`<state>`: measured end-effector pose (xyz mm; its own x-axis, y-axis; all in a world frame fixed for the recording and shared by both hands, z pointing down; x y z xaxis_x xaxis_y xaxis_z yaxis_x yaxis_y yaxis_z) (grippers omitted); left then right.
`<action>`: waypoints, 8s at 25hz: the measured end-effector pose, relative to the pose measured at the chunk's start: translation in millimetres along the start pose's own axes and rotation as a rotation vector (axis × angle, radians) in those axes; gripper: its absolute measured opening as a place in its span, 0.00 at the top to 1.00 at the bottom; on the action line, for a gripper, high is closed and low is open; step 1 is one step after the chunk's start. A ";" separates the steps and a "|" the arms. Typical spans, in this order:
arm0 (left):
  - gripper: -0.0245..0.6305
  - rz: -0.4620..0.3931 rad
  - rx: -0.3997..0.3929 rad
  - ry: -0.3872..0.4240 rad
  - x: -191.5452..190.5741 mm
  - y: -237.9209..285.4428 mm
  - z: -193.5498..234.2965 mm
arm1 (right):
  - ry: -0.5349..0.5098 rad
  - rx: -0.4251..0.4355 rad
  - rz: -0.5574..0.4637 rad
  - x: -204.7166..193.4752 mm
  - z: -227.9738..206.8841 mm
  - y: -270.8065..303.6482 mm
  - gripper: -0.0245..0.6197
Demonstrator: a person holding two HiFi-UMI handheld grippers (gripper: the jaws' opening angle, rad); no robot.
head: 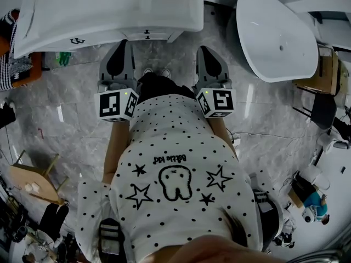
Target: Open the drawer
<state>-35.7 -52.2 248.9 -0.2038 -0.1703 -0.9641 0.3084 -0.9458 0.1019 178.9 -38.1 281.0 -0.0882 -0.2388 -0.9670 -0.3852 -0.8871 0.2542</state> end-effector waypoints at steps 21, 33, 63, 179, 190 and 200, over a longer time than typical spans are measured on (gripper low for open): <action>0.96 0.050 -0.032 0.001 5.7 14.6 24.2 | 0.023 -0.010 0.027 6.0 21.0 28.7 0.94; 0.96 0.089 -0.030 0.008 -10.2 14.2 37.2 | 0.017 -0.002 0.040 -0.9 28.1 34.6 0.94; 0.85 0.435 -0.015 -0.024 -251.3 68.2 65.3 | 0.041 0.026 0.123 -77.3 39.5 46.3 0.94; 0.75 0.644 0.157 -0.097 -472.5 99.8 92.7 | 0.148 0.041 0.257 -181.2 51.3 55.5 0.94; 0.75 0.665 0.163 -0.101 -479.2 79.0 89.7 | 0.147 0.050 0.257 -181.4 55.0 57.8 0.94; 0.75 0.676 0.164 -0.110 -482.8 67.9 86.1 | 0.144 0.059 0.262 -182.9 58.3 60.4 0.94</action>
<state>3.7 -58.0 742.4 -0.1120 -0.7540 -0.6473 0.2581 -0.6511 0.7137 118.2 -25.0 472.5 -0.0621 -0.5137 -0.8557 -0.4199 -0.7644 0.4893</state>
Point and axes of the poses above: the fingertips, and each gripper's own axes: y forward along the fingers, z to its left, x out of its top, the point moved 1 cm from there along -y, backward along the fingers, and after that the axes turned 2 degrees about -y, right-handed, at the moved point
